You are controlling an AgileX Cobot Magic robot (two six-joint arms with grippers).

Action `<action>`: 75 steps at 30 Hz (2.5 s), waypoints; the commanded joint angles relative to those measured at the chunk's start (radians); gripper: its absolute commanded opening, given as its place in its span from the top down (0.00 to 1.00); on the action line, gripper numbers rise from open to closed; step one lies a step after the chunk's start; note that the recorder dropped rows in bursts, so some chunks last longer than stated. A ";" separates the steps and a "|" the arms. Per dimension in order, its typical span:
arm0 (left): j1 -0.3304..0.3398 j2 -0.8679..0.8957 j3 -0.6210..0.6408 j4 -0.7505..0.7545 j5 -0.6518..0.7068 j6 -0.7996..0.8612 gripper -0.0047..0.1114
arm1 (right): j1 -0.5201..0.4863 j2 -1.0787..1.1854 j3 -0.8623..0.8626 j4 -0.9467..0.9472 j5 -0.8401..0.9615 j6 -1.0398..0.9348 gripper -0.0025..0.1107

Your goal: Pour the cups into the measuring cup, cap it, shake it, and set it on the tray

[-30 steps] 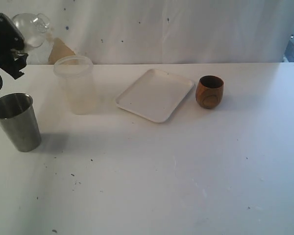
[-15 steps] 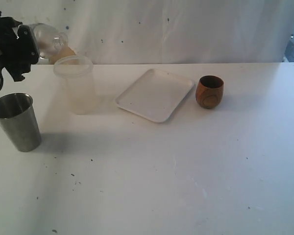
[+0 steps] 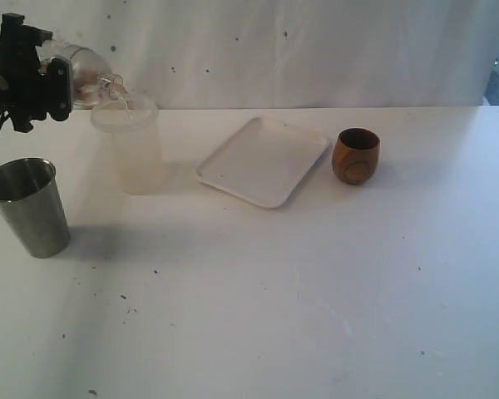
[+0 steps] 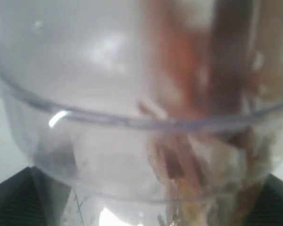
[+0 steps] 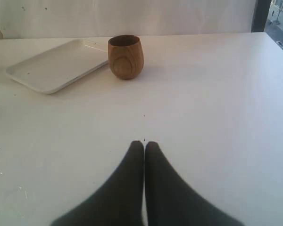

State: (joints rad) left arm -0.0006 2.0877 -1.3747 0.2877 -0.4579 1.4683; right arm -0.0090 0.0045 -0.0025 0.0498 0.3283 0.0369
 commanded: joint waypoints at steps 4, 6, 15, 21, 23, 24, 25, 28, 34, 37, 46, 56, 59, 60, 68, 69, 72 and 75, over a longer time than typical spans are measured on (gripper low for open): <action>-0.001 -0.038 -0.012 -0.017 -0.099 0.031 0.96 | -0.004 -0.004 0.002 0.002 -0.012 0.002 0.98; -0.001 -0.047 -0.012 -0.017 -0.099 0.031 0.96 | -0.004 -0.004 0.002 0.002 -0.012 0.002 0.98; -0.001 -0.066 -0.012 -0.017 -0.095 0.057 0.96 | -0.004 -0.004 0.002 0.002 -0.012 0.002 0.98; -0.001 -0.066 -0.012 -0.019 -0.094 0.060 0.96 | -0.004 -0.004 0.002 0.002 -0.012 0.002 0.98; -0.001 -0.066 -0.012 -0.019 -0.092 0.093 0.96 | -0.004 -0.004 0.002 0.002 -0.012 0.002 0.98; -0.001 -0.066 -0.012 -0.019 -0.088 0.109 0.96 | -0.004 -0.004 0.002 0.002 -0.012 0.002 0.98; -0.001 -0.066 -0.012 -0.019 -0.088 0.113 0.96 | -0.004 -0.004 0.002 0.002 -0.012 0.002 0.98; -0.001 -0.066 -0.012 -0.019 -0.091 0.132 0.96 | -0.004 -0.004 0.002 0.002 -0.012 0.002 0.98; -0.001 -0.066 -0.012 -0.019 -0.110 0.132 0.96 | -0.004 -0.004 0.002 0.002 -0.012 0.002 0.98; -0.001 -0.066 -0.012 -0.019 -0.116 0.132 0.96 | -0.004 -0.004 0.002 0.002 -0.012 0.002 0.98; -0.001 -0.066 -0.012 -0.019 -0.116 0.226 0.96 | -0.004 -0.004 0.002 0.002 -0.012 0.002 0.98; -0.001 -0.066 -0.012 -0.019 -0.116 0.232 0.96 | -0.004 -0.004 0.002 0.002 -0.012 0.002 0.98; -0.001 -0.066 -0.012 -0.019 -0.116 0.232 0.96 | -0.004 -0.004 0.002 0.002 -0.012 0.002 0.98; -0.001 -0.066 -0.012 -0.019 -0.116 0.232 0.96 | -0.004 -0.004 0.002 0.002 -0.012 0.002 0.98; -0.001 -0.066 -0.012 -0.019 -0.116 0.267 0.96 | -0.004 -0.004 0.002 0.002 -0.012 0.002 0.98; -0.001 -0.066 -0.012 -0.019 -0.116 0.267 0.96 | -0.004 -0.004 0.002 0.002 -0.012 0.002 0.98; -0.001 -0.066 -0.012 -0.019 -0.116 0.267 0.96 | -0.004 -0.004 0.002 0.002 -0.012 0.002 0.98; -0.001 -0.067 -0.012 -0.019 -0.116 0.276 0.96 | -0.004 -0.004 0.002 0.002 -0.012 0.002 0.98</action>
State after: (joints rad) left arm -0.0006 2.0490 -1.3747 0.2832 -0.5087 1.7441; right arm -0.0090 0.0045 -0.0025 0.0498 0.3283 0.0369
